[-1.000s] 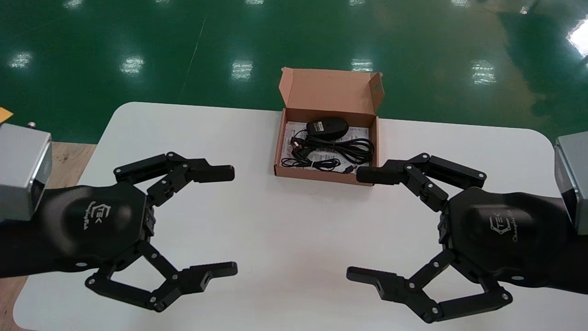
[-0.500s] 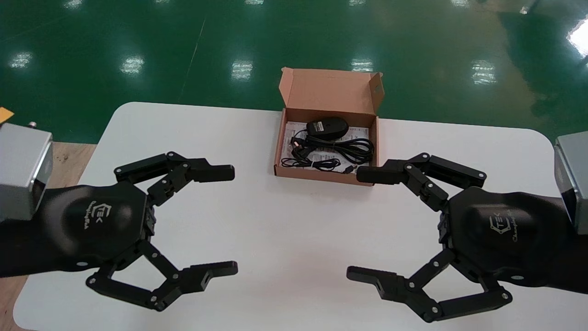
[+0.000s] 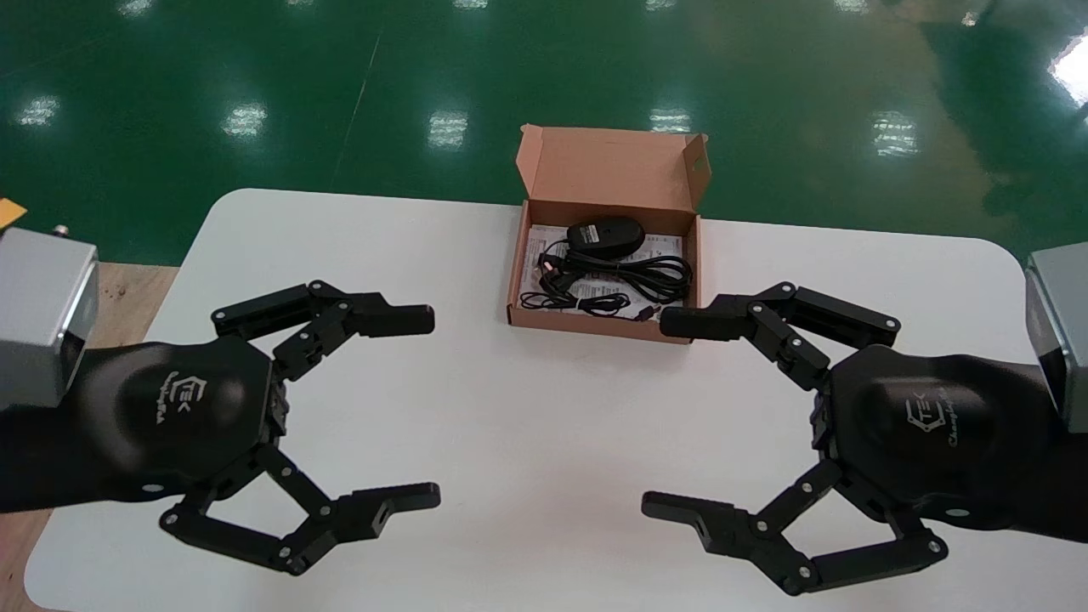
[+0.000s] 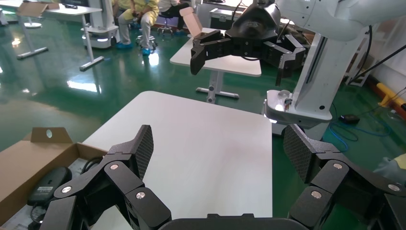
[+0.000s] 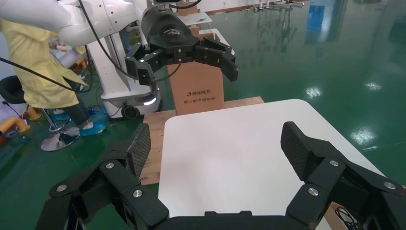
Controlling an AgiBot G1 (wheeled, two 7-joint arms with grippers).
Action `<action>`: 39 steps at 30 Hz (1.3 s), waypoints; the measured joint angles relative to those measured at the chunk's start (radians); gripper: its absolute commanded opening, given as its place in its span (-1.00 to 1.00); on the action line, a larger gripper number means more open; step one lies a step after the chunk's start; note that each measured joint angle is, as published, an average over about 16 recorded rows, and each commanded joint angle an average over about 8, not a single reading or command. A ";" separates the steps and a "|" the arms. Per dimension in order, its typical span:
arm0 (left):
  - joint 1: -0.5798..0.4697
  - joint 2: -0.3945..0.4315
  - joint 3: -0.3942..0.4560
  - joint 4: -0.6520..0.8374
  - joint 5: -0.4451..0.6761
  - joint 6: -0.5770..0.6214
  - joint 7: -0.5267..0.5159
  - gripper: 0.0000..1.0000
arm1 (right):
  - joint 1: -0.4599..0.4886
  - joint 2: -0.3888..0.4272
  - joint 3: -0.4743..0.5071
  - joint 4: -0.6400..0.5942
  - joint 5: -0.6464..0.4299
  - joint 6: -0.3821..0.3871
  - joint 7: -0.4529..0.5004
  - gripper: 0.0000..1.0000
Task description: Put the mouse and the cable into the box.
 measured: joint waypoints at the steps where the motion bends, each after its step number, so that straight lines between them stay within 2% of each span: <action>1: 0.000 0.000 0.000 0.000 0.000 0.000 0.000 1.00 | 0.000 0.000 0.000 0.000 0.000 0.000 0.000 1.00; 39: 0.000 0.000 0.000 0.000 0.000 0.000 0.000 1.00 | 0.000 0.000 0.000 0.000 0.000 0.000 0.000 1.00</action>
